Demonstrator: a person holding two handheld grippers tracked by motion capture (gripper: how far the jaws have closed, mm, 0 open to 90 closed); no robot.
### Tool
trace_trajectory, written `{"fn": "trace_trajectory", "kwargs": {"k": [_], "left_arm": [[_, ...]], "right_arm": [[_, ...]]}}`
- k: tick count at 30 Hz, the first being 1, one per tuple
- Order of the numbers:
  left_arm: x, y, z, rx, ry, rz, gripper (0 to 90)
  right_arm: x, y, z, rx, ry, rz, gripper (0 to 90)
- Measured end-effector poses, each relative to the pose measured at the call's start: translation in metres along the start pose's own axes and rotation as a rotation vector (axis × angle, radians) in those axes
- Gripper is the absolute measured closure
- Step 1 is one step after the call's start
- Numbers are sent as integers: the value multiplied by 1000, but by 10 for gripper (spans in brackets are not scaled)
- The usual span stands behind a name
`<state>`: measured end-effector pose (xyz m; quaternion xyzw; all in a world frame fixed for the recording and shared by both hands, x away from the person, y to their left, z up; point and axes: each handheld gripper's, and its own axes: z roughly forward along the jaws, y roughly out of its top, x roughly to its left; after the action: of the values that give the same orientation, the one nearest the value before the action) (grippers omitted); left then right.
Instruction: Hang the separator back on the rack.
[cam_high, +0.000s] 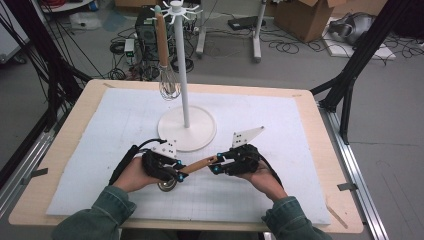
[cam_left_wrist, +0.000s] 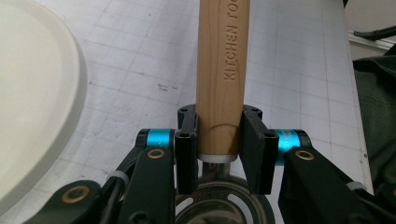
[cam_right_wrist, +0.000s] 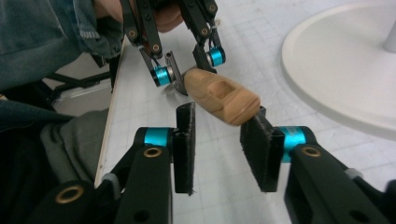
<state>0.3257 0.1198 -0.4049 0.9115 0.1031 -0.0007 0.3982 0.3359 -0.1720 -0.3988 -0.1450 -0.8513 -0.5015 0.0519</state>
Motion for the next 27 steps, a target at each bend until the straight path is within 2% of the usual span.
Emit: {"fn": "trace_trajectory", "kwargs": {"k": [6,12,21,27], "left_arm": [[0,0,-8,-51,21,-4,691],[0,1,-14,-80,39,-17,691],[1,3,-17,-118,56,-38,692],[2,8,-15,-132,67,-50,692]], "right_arm": [[2,5,2,-21,-28,22,549],[6,12,7,-48,-46,42,494],[9,27,13,-80,-62,67,483],[11,32,17,-96,-69,64,493]]}}
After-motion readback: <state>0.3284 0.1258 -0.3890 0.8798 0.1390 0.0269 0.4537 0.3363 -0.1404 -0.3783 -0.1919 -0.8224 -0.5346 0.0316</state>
